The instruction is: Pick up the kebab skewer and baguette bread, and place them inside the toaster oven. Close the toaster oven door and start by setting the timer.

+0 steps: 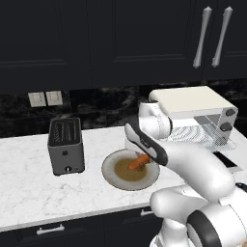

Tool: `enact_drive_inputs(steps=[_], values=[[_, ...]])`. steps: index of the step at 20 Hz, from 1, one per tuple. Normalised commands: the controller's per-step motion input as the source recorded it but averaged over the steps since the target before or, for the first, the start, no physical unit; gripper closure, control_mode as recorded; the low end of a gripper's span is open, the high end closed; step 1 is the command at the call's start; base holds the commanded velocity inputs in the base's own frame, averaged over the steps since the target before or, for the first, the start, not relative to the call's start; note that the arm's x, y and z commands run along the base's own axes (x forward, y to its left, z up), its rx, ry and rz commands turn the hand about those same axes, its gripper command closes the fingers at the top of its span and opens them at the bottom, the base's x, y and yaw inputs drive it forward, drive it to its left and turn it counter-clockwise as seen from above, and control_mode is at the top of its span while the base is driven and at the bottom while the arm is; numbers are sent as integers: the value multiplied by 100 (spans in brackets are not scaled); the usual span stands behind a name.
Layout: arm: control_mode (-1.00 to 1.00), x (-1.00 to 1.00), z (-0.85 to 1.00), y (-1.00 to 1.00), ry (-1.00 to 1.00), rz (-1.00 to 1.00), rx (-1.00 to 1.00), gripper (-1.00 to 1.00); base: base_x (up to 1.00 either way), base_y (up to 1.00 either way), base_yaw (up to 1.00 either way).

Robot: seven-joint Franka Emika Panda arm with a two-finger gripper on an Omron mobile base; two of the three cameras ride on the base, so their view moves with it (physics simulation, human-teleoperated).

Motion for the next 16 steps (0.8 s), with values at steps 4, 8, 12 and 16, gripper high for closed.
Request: enact_drive_inputs(steps=[4, 8, 12, 16], values=[[-100, -46, 39, -84, -6, -14, 2, 100, 0, 0, 0], [-100, -34, 48, -72, -7, -18, 1, 100, 0, 0, 0], [-100, -27, 47, -57, -15, -21, 2, 100, 0, 0, 0], [-100, -2, 44, -70, -25, -14, 7, 100, 0, 0, 0]])
